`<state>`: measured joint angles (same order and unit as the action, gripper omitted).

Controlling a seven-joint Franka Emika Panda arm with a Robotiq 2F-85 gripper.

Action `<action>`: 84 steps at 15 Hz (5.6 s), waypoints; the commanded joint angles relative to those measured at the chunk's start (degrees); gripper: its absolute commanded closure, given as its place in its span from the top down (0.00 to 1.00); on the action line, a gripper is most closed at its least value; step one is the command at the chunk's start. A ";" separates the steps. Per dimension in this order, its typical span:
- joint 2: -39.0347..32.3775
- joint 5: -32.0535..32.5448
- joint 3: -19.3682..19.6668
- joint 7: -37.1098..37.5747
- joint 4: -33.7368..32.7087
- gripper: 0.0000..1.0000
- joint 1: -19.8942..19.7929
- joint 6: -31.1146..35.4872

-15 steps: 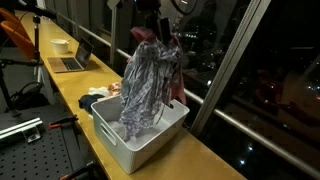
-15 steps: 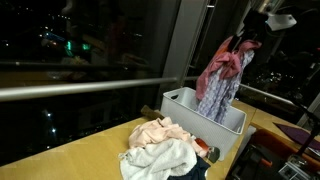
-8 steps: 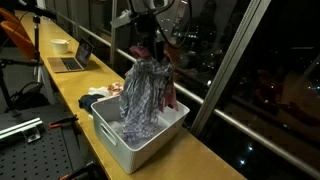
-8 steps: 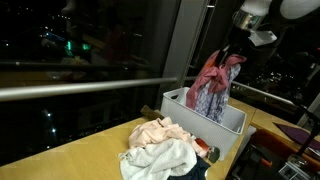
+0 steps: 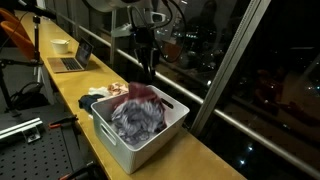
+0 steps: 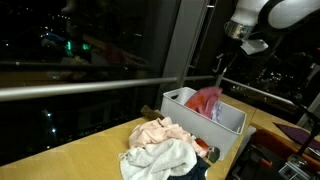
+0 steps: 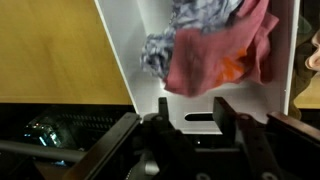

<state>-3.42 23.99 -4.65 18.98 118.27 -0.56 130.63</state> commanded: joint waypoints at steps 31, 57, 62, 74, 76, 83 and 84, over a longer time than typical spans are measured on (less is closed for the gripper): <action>-28.94 14.22 0.77 7.83 -10.89 1.00 21.74 5.11; -42.77 -1.06 3.29 0.41 -20.18 0.00 23.67 16.22; -40.17 -0.25 3.69 1.00 -19.91 0.00 25.53 14.53; -21.19 4.34 8.25 4.90 -7.94 0.00 28.47 11.53; -15.68 6.82 9.24 6.66 -3.99 0.00 27.62 10.44; 2.42 13.07 7.16 9.80 9.64 0.00 17.27 7.30; 3.82 12.98 6.78 9.62 11.03 0.00 15.53 7.50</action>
<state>-6.17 35.51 4.25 27.52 123.28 19.72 138.12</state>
